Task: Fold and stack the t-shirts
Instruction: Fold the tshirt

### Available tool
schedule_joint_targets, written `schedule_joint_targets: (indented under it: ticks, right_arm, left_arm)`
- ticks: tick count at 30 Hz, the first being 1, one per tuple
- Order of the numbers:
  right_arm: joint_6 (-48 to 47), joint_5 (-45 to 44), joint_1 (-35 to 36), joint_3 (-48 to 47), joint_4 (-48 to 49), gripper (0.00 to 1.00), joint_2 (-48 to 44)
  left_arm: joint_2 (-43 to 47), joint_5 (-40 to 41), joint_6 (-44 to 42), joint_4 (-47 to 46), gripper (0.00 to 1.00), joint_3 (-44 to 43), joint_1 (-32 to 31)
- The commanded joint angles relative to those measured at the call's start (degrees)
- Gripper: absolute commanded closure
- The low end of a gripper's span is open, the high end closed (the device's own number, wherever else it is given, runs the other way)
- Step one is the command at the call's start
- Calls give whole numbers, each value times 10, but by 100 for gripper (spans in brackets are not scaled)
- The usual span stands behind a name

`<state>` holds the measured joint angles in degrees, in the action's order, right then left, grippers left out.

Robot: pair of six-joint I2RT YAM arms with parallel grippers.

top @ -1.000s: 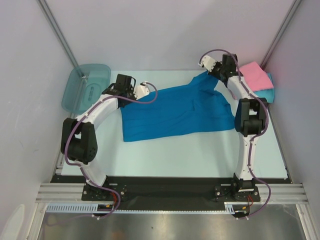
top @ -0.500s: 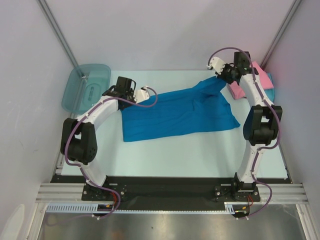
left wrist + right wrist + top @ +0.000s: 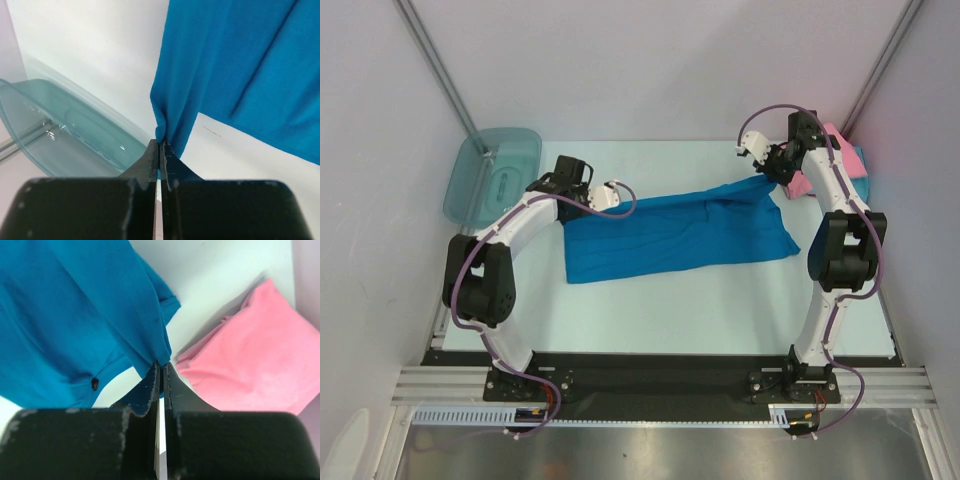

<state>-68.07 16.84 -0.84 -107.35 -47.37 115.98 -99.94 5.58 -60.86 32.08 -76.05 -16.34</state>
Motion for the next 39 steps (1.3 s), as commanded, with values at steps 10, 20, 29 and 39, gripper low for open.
schedule_joint_targets:
  ticks: [10, 20, 29, 39]
  right_arm:
    - [-38, -30, -8, -22, -83, 100, -5]
    - [-57, -48, -8, -45, -137, 100, 8]
    - [-68, -64, -9, -49, -157, 100, 9]
    - [-75, -69, -11, -59, -186, 100, 9]
  left_arm:
    - [-24, -42, -24, 61, 100, -22, -2]
    - [-39, -51, -27, 95, 100, -31, -2]
    - [-40, -84, -27, 135, 100, -45, -2]
    - [-50, -101, -31, 183, 100, -63, -2]
